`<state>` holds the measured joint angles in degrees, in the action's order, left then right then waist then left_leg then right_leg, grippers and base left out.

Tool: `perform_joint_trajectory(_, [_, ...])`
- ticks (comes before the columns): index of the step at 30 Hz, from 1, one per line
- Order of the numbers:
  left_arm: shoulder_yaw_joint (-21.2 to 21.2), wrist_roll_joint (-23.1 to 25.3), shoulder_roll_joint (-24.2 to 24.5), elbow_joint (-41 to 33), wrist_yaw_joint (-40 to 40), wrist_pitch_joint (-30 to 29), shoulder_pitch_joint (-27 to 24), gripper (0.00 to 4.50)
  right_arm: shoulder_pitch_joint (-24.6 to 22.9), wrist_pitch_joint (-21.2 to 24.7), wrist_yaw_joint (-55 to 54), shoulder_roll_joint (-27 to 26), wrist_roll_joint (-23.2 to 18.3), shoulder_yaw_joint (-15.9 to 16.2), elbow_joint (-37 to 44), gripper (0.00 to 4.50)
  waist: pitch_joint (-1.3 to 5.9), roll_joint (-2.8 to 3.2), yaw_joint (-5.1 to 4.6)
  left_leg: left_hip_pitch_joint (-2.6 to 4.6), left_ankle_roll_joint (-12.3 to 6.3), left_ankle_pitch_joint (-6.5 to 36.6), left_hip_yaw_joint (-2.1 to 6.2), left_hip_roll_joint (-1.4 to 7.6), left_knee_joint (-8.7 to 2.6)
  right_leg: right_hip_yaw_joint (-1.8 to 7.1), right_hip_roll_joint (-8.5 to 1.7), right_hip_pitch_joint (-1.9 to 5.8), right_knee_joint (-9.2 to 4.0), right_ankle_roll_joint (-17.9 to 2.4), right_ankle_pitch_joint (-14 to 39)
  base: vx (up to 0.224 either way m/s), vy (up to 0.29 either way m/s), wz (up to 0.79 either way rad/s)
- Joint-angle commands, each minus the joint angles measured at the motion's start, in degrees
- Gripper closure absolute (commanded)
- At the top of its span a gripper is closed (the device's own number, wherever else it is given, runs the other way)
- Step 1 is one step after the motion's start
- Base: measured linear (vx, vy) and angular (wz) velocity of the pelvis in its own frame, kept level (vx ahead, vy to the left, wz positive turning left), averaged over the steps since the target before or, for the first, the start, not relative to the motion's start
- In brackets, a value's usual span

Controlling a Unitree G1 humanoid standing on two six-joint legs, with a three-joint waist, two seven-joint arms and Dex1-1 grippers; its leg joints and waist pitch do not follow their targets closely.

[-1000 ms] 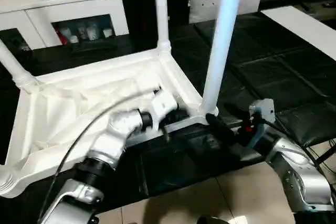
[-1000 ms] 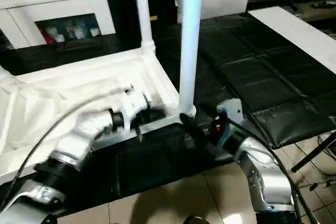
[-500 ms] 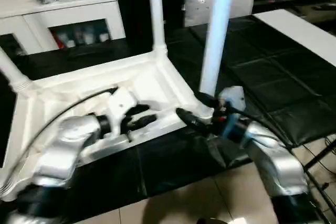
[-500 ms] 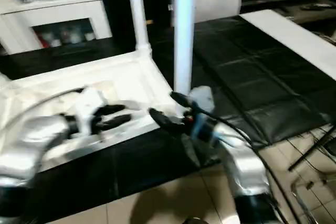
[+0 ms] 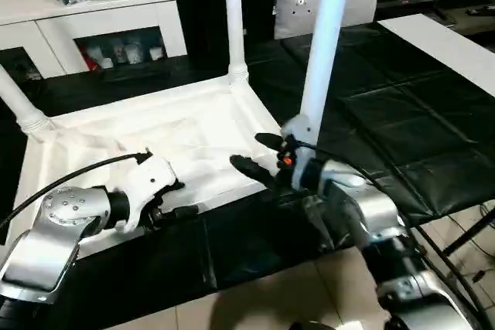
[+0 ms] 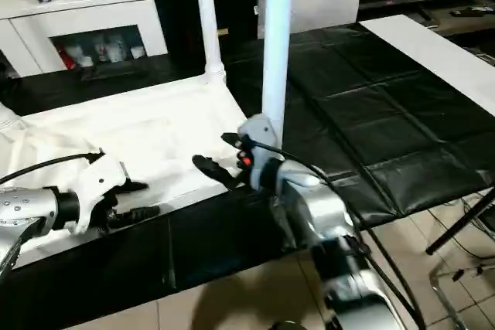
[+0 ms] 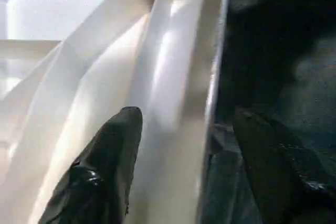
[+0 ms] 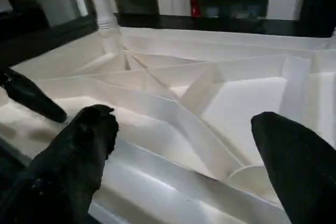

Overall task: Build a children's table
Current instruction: Rotate table base

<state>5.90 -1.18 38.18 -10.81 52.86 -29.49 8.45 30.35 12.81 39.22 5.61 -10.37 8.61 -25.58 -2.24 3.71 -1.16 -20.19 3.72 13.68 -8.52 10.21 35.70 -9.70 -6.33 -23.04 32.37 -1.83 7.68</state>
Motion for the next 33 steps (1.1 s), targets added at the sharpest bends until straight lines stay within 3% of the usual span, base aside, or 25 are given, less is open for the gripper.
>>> perform_joint_trajectory(1, [0.7,1.2,1.3,0.1,-0.4,0.5,0.0,1.11,1.5,-1.5,-3.8,0.2,1.9,-1.3,-2.0,0.0,3.07,0.29,-0.13,-0.39,-1.81,11.8,0.96,2.67,-5.28,3.94,-3.05,3.44,-3.17,-7.5,21.5,0.0,0.0,0.0])
perform_joint_trajectory(2, [0.7,1.2,1.3,0.1,-0.4,0.5,0.0,1.04,1.5,-1.5,-3.8,0.2,1.9,-1.3,-2.0,0.0,3.07,0.29,-0.13,-0.39,-1.81,11.8,0.96,2.67,-5.28,3.94,-3.05,3.44,-3.17,-7.5,21.5,0.0,0.0,0.0])
perform_joint_trajectory(3, [1.4,1.4,1.9,0.2,-0.5,1.1,0.4,0.94,3.0,-1.2,-10.6,0.4,4.2,-2.7,-6.1,0.0,2.99,0.61,-0.04,-0.21,-1.37,12.6,0.96,2.66,-5.27,4.04,-3.11,3.28,-3.26,-7.6,22.2,0.0,0.0,0.0])
perform_joint_trajectory(5, [1.6,1.7,1.7,0.5,-0.7,1.8,0.7,0.76,3.7,-1.1,-12.6,0.7,4.2,-3.7,-7.7,0.0,3.04,0.41,-0.11,0.04,-0.88,13.5,0.85,2.51,-5.25,4.1,-2.92,3.13,-3.35,-7.7,22.5,0.0,0.0,0.0])
perform_joint_trajectory(8, [2.1,2.1,1.3,1.2,-0.9,3.4,1.3,0.62,4.9,-2.8,-15.8,1.5,4.1,-6.1,-10.5,0.0,3.22,0.61,0.02,-0.19,-1.09,13.3,0.9,2.42,-5.19,4.19,-2.93,3.34,-3.09,-8.1,21.1,0.0,0.0,0.0])
perform_joint_trajectory(9, [2.7,2.3,1.2,1.8,-0.6,3.9,1.7,0.54,5.5,-3.8,-17.6,2.0,4.1,-7.2,-11.9,0.0,3.28,1.03,0.16,-0.12,-1.04,13.0,0.93,2.43,-5.15,4.19,-2.98,3.36,-2.99,-8.3,20.4,0.0,0.0,0.0])
perform_joint_trajectory(10, [2.9,2.3,1.3,2.0,-0.6,4.0,1.8,0.36,5.7,-4.1,-18.0,2.1,4.1,-7.4,-12.4,0.0,3.3,0.68,0.05,-0.28,-1.17,12.8,0.83,2.37,-5.09,4.2,-2.9,3.44,-2.94,-8.7,19.6,0.0,0.0,0.0])
perform_joint_trajectory(14, [5.5,3.5,0.2,3.3,-1.1,5.2,3.2,0.15,7.4,-5.5,-22.6,4.7,2.0,-12.6,-16.0,0.0,3.38,0.35,0.28,-0.24,-1.81,11.7,0.61,2.26,-4.89,4.2,-2.9,3.47,-2.93,-9.0,19.9,0.0,0.0,0.0])
perform_joint_trajectory(18, [7.5,4.9,-0.8,5.5,-1.9,7.5,4.7,0.07,7.8,-6.6,-23.1,6.8,2.5,-13.6,-18.0,0.0,3.42,0.13,0.34,-0.56,-2.51,11.1,0.53,2.07,-4.67,4.13,-2.96,3.59,-2.91,-9.0,20.7,0.0,0.0,0.0])
perform_joint_trajectory(22, [9.3,5.3,-3.9,7.9,-2.8,9.0,7.6,0.07,7.9,-7.2,-22.9,8.4,2.3,-14.8,-19.1,0.0,3.33,0.18,0.84,-0.19,-2.63,11.9,0.39,2.08,-4.55,3.95,-2.83,3.28,-3.48,-7.6,24.3,0.0,0.0,0.0])
perform_joint_trajectory(26, [10.3,3.2,-7.1,8.4,-2.2,8.5,9.1,0.07,8.1,-8.0,-23.1,9.0,2.4,-15.1,-20.1,0.0,3.5,-0.05,1.11,-0.38,-2.78,10.9,0.38,2.17,-4.5,3.95,-2.88,3.37,-3.29,-8.1,22.6,0.0,0.0,0.0])
perform_joint_trajectory(30, [12.9,6.8,-6.8,11.1,-3.3,11.0,10.2,0.07,8.2,-8.6,-23.2,9.0,2.3,-14.8,-20.6,0.0,3.59,-0.17,1.02,-0.61,-3.6,10.1,0.39,2.02,-4.43,3.88,-2.74,3.44,-3.21,-8.1,21.7,0.0,0.0,0.0])
perform_joint_trajectory(31, [14.0,9.5,-6.4,13.0,-4.7,12.4,11.0,0.07,8.3,-8.9,-23.2,9.0,2.4,-14.7,-20.7,0.0,3.58,-0.18,0.94,-0.7,-3.66,10.1,0.4,1.95,-4.35,3.79,-2.84,3.59,-3.26,-7.6,22.8,0.0,0.0,0.0])
perform_joint_trajectory(32, [15.2,12.1,-6.1,15.0,-6.2,14.0,11.9,0.07,8.4,-9.1,-23.2,8.9,2.5,-14.8,-20.8,0.0,3.45,-0.55,0.78,-0.6,-3.87,10.7,0.33,1.8,-4.34,3.67,-2.57,3.35,-3.7,-6.6,24.5,0.0,0.0,0.0])
perform_joint_trajectory(33, [16.1,14.2,-5.8,16.7,-7.4,15.5,12.6,0.07,8.4,-9.3,-23.3,8.8,2.6,-14.9,-21.0,0.0,3.44,-0.37,0.85,-0.55,-3.8,11.0,0.43,1.77,-4.36,3.58,-2.62,3.36,-3.66,-6.3,25.3,0.0,0.0,0.0])
